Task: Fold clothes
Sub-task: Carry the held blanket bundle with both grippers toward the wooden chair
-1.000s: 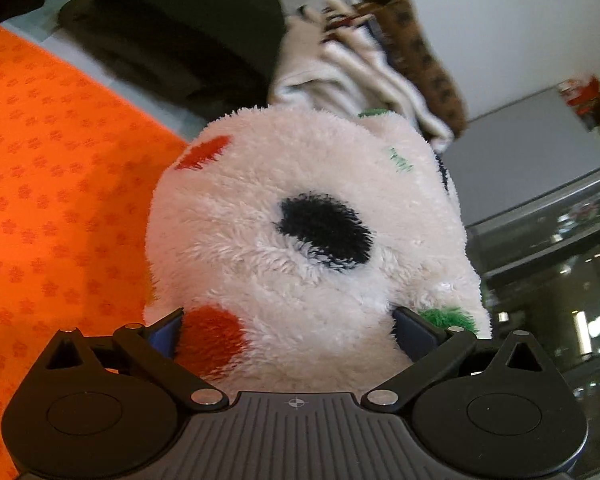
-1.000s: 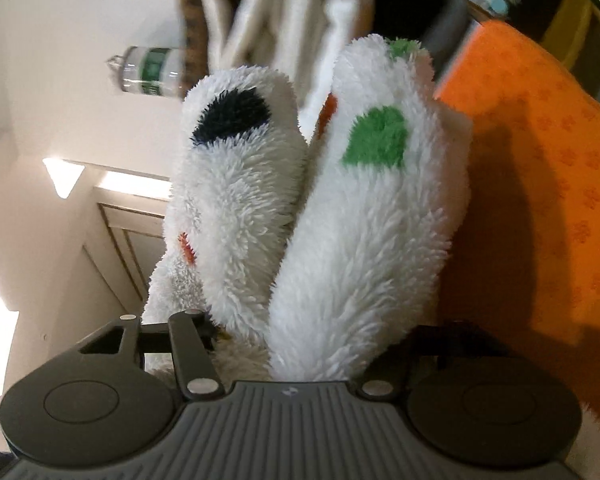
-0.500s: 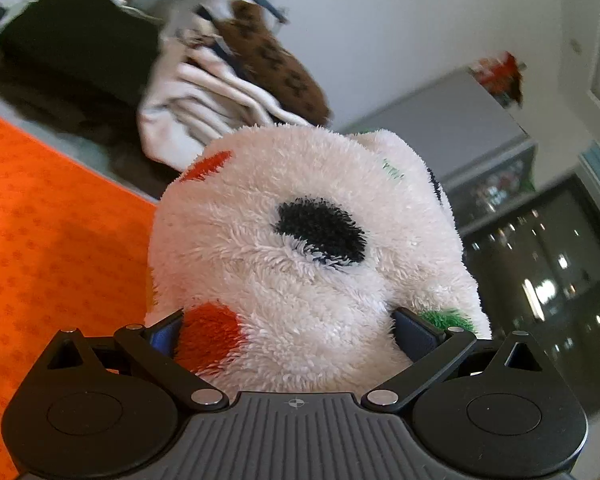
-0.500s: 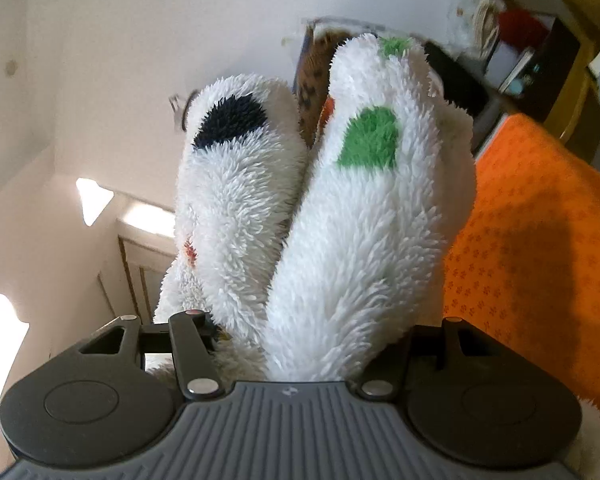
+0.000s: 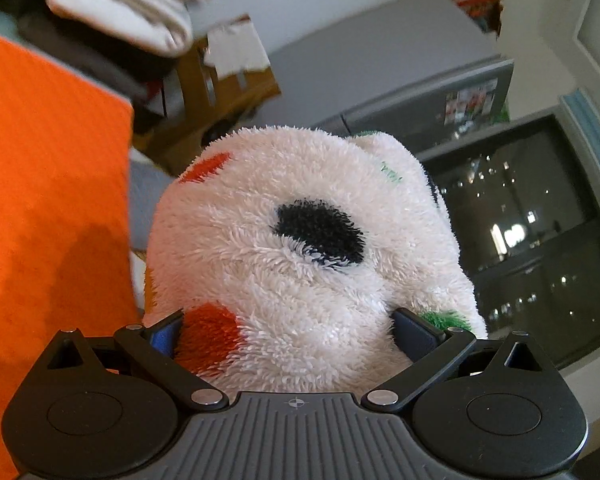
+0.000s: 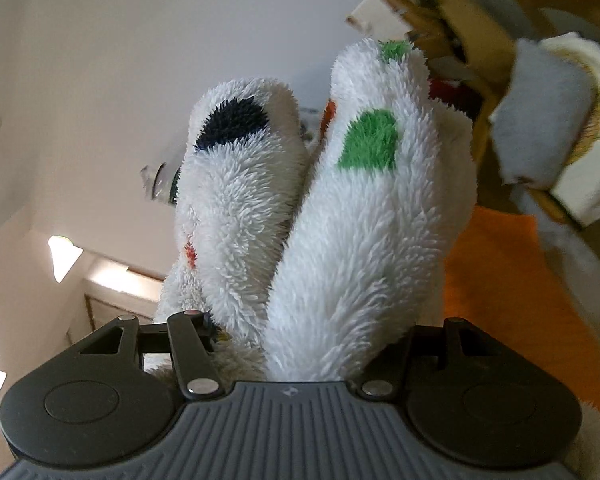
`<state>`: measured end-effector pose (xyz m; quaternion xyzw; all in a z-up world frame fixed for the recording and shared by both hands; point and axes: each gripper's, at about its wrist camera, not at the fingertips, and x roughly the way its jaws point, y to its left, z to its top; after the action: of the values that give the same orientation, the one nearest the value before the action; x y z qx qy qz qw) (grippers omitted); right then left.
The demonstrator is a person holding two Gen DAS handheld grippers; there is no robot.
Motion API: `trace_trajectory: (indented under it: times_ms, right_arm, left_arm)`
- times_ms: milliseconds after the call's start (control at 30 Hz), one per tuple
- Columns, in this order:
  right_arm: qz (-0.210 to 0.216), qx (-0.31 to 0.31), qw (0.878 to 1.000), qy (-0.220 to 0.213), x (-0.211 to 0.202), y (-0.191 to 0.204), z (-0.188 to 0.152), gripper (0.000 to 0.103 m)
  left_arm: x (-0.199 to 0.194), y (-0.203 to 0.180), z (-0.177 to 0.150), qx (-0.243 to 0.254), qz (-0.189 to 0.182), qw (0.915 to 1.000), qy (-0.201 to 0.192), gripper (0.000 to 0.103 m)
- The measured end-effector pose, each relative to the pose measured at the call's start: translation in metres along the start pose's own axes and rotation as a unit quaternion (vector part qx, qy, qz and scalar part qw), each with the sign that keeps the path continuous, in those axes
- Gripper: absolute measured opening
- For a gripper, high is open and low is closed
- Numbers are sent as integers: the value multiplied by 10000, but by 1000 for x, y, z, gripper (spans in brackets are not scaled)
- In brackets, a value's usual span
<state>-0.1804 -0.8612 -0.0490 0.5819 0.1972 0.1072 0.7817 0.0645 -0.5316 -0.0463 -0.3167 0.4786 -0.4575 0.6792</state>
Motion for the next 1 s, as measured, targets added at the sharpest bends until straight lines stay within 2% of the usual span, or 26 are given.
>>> trace_trajectory:
  times_ms: [133, 333, 467, 633, 800, 1000]
  right_arm:
    - [-80, 81, 9999, -36, -35, -32, 49, 64]
    - [-211, 98, 9994, 237, -78, -76, 141, 64]
    - [-308, 23, 9989, 357, -98, -91, 198, 63]
    - [-376, -303, 9984, 279, -114, -93, 250, 60]
    - [-460, -438, 9973, 382, -86, -100, 297, 60]
    - [-498, -632, 9942, 713, -1, -125, 360, 60]
  left_arm:
    - [64, -13, -22, -110, -9, 9999, 1, 102]
    - [152, -33, -46, -501, 121, 9986, -114, 102]
    - [198, -38, -51, -710, 74, 9972, -233, 102]
    - [244, -38, -39, -930, -22, 9952, -303, 101]
    - [273, -33, -13, -878, -16, 9950, -481, 100]
    - [306, -2, 42, -941, 196, 9917, -856, 100]
